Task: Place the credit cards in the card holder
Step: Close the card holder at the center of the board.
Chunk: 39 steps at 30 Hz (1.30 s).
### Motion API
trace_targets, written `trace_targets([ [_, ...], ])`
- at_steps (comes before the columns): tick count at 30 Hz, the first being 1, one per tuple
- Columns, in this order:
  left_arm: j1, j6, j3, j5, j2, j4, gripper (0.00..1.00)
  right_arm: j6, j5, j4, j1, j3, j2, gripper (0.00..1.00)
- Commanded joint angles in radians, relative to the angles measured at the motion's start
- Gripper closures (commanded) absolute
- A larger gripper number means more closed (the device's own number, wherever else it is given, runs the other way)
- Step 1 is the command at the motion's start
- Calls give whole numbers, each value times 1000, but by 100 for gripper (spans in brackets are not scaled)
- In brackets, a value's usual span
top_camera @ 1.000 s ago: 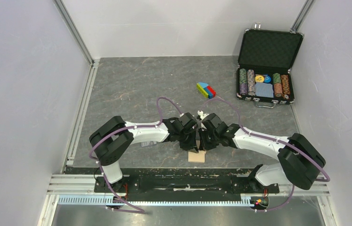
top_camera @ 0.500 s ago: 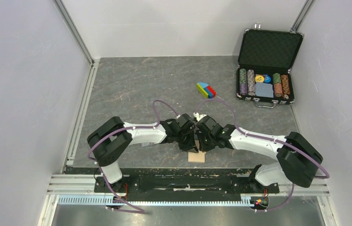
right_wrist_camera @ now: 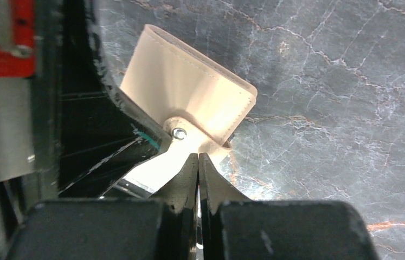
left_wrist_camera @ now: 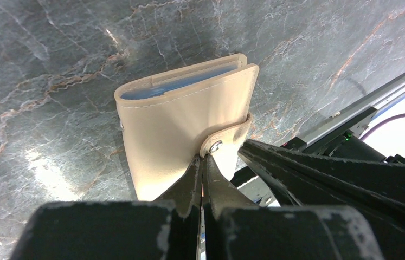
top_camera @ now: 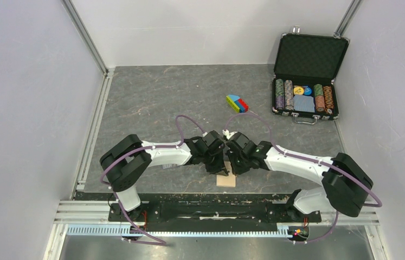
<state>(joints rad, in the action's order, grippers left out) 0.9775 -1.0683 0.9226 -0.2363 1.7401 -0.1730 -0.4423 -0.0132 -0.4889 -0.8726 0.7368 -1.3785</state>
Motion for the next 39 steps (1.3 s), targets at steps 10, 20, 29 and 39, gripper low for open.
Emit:
trace_targets([
  [10, 9, 51, 30, 50, -9, -102, 98, -36, 137, 93, 53, 6, 64, 100],
  [20, 9, 79, 85, 50, -43, -142, 73, -53, 153, 112, 80, 1, 67, 100],
  [29, 7, 84, 90, 71, -83, -140, 62, -50, 151, 91, 106, -2, 74, 100],
  [39, 6, 79, 91, 24, -29, -68, 61, -43, 138, 47, 109, -22, 76, 100],
])
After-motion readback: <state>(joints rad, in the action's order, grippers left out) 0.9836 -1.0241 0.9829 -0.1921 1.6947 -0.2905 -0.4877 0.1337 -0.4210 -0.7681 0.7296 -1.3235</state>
